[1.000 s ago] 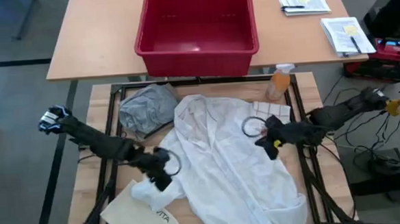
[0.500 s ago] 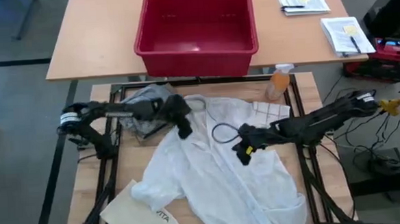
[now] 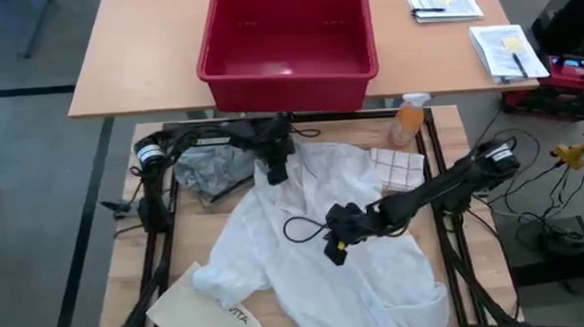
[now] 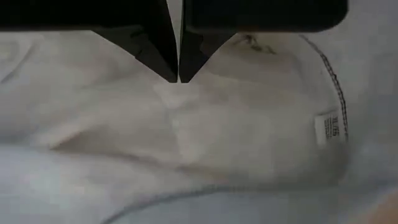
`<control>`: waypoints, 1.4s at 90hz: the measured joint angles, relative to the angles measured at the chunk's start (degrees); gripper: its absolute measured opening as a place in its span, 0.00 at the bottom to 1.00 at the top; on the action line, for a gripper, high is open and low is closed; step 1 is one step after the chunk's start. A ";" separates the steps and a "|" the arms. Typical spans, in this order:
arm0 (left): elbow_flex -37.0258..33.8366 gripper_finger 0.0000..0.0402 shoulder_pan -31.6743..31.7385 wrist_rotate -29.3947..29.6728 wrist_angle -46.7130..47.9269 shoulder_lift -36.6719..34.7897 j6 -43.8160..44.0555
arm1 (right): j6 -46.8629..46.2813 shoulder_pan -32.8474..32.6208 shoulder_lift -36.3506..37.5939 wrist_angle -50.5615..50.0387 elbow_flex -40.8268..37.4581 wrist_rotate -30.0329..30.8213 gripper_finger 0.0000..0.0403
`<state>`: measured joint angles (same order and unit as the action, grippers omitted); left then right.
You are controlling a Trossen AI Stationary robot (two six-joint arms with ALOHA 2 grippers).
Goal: Fold laundry
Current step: Fold the white long sleeve shirt
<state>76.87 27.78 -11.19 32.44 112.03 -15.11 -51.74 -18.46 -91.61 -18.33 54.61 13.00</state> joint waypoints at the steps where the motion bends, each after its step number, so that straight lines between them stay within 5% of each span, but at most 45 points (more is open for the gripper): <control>1: 0.04 0.00 0.09 0.11 -0.03 0.13 -0.19 | -0.22 -0.07 -0.31 -1.07 0.07 0.42 0.00; 24: -3.58 0.00 1.65 1.18 1.54 0.24 -3.07 | -6.90 -0.44 -4.23 -2.16 -0.86 0.12 0.00; 87: -7.66 0.00 1.85 1.89 12.27 -5.24 -5.45 | 7.84 -0.60 -19.00 13.65 7.18 -16.87 0.00; 102: -7.69 0.00 1.87 1.65 16.60 -7.14 -5.40 | 12.46 -1.43 -12.30 -1.64 11.23 -6.44 0.00; 119: -7.02 0.00 1.81 1.63 16.86 -11.76 -5.30 | 16.69 -0.91 -1.50 -4.79 9.82 -6.85 0.00; 126: -6.14 0.00 1.86 1.55 16.71 -13.55 -5.38 | 14.50 -0.18 2.98 -10.70 8.66 -1.98 0.00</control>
<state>70.74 29.64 -9.63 49.14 98.48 -20.49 -37.24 -18.64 -88.63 -29.03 63.27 11.02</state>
